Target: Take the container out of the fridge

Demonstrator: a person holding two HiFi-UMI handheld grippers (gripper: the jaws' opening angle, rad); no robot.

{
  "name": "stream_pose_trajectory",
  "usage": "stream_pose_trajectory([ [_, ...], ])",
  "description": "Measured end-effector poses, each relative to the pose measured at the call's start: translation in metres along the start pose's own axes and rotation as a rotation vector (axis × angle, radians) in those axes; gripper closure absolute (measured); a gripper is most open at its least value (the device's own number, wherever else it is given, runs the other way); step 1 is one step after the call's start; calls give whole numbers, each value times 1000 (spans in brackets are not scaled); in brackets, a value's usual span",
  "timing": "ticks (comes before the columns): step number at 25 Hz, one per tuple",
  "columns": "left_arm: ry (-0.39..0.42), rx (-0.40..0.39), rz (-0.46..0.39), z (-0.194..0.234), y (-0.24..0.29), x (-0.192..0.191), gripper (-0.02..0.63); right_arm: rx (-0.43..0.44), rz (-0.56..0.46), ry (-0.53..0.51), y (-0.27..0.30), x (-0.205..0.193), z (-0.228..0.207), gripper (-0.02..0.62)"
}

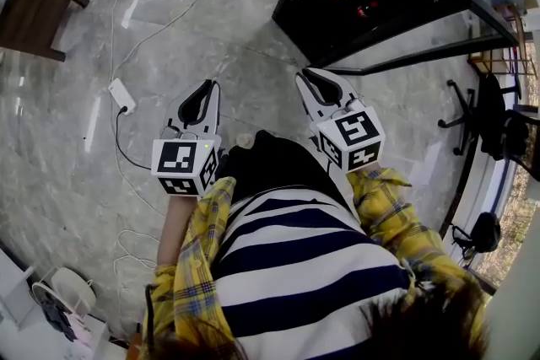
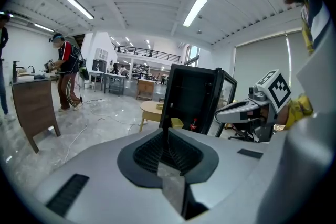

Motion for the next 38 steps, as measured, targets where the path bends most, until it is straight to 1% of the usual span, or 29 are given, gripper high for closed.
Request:
stream_pose_trajectory([
  [2, -2, 12, -1, 3, 1, 2, 575, 17, 2, -14, 6, 0, -2, 519],
  [7, 1, 63, -11, 9, 8, 4, 575, 32, 5, -53, 28, -5, -22, 515],
  [10, -2, 109, -18, 17, 16, 7, 575, 45, 4, -76, 46, -5, -38, 503],
  [15, -44, 157, -29, 23, 41, 14, 575, 77, 15, -118, 74, -2, -69, 495],
  [20, -60, 172, -39, 22, 84, 21, 575, 109, 34, -147, 100, -8, -100, 495],
  [26, -81, 180, -31, 22, 137, 25, 575, 110, 61, -173, 131, -22, -144, 495],
  [35, -96, 203, 19, 27, 210, 17, 575, 124, 131, -166, 173, -61, -200, 495],
  [38, -100, 198, 31, 26, 230, 13, 575, 108, 157, -177, 185, -75, -218, 495],
])
Point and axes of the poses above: the fingertips, and each gripper's own axes: y forward along the fingers, z to its left, x out of its top, the point moved 3 cm from there along -y, backward along the fingers, and after that the axes turned 15 degrees about -y, right-handed, at the moved point
